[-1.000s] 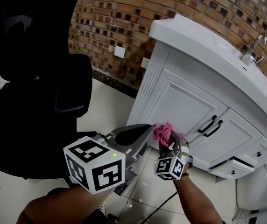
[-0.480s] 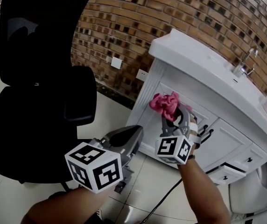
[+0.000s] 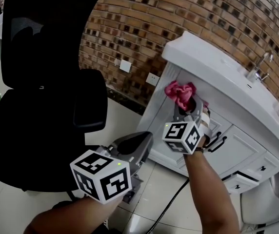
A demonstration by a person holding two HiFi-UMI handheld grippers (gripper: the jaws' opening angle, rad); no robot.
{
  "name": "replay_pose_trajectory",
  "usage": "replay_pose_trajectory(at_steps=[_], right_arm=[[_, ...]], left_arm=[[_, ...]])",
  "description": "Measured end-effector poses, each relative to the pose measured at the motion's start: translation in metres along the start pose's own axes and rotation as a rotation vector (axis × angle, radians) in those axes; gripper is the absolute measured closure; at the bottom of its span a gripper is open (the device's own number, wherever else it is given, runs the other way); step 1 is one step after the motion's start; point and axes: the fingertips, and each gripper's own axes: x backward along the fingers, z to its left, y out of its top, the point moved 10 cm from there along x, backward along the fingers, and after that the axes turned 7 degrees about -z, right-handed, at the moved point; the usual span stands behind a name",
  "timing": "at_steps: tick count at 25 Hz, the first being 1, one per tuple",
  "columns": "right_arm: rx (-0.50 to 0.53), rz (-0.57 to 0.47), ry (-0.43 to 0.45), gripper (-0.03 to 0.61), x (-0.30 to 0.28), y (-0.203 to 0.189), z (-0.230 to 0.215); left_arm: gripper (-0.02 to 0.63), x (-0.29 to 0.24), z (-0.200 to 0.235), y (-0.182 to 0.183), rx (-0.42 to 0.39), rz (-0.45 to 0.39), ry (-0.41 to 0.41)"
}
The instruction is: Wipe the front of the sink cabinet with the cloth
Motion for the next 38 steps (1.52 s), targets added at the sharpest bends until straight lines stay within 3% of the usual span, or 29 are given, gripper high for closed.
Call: replay_pose_trajectory(at_steps=[10, 22, 32, 38], right_arm=[[0.056, -0.002, 0.044, 0.422, 0.008, -0.023, 0.046], [0.034, 0.021, 0.123, 0.422, 0.018, -0.058, 0.105], [0.118, 0.052, 0.249, 0.423, 0.035, -0.101, 0.181], [0.076, 0.086, 0.323, 0.423, 0.043, -0.119, 0.217]], left_arm=[[0.611, 0.003, 0.005, 0.000, 0.003, 0.011, 0.006], [0.611, 0.000, 0.008, -0.003, 0.007, 0.032, 0.019], [0.611, -0.007, 0.003, -0.011, 0.026, 0.073, 0.006], [0.611, -0.011, 0.004, -0.017, 0.026, 0.101, 0.016]])
